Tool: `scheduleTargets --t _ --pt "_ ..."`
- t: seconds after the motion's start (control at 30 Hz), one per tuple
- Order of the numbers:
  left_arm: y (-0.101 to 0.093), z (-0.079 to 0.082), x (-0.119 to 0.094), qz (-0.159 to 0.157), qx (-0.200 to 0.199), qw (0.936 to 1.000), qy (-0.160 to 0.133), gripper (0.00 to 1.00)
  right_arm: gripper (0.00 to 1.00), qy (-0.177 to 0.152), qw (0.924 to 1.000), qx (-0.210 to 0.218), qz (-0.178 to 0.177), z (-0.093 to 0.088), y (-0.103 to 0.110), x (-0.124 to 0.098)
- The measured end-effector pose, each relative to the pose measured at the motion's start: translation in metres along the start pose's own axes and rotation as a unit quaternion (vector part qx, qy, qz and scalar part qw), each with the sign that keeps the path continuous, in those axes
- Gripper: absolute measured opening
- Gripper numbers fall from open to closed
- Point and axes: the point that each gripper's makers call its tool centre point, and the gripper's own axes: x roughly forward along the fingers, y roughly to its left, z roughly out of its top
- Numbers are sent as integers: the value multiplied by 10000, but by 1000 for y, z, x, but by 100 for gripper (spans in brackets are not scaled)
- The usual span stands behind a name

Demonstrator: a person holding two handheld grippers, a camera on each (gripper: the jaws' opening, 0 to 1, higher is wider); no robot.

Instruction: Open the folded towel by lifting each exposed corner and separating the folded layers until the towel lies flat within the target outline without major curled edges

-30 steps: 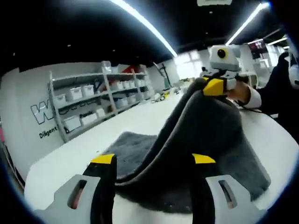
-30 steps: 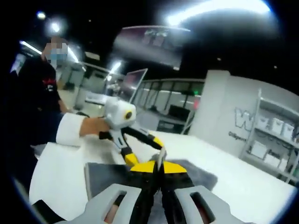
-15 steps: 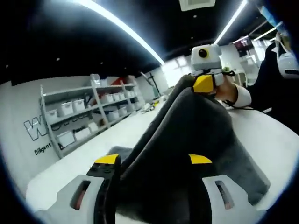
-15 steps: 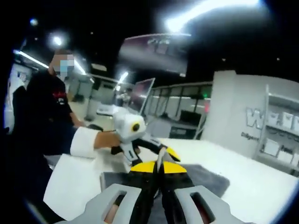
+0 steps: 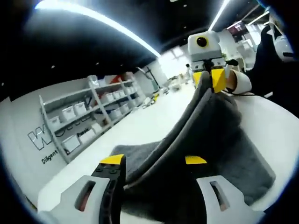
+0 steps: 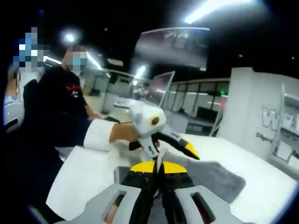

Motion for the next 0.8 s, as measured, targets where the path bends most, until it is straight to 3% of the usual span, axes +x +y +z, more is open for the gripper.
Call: scheduleTargets --t 0.07,0.27,0.4,0.53,0.63,0.73,0.8 --pt "-3 3 0 -41 -17 10000 -51 31 0 -59 10000 46 -65 0 -4 0" --pt "-5 3 2 -48 -43 10000 -48 20 2 -68 9994 296 -191 -5 -8 3" --pt "-4 5 2 -19 -189 9998 -26 18 17 -36 9990 153 -429 -8 -13 3" --pt "-5 7 5 31 -242 9997 0 17 20 -57 9991 150 -382 -7 -11 5" --pt "-5 7 6 70 -312 9995 25 15 32 -75 9989 18 -471 -4 -12 9" --pt "-4 10 8 88 -623 9980 3 15 46 -116 9980 -223 -581 -1 -12 11" --pt "-4 11 8 93 -703 9975 -24 15 46 -168 9979 -267 -568 3 -6 12"
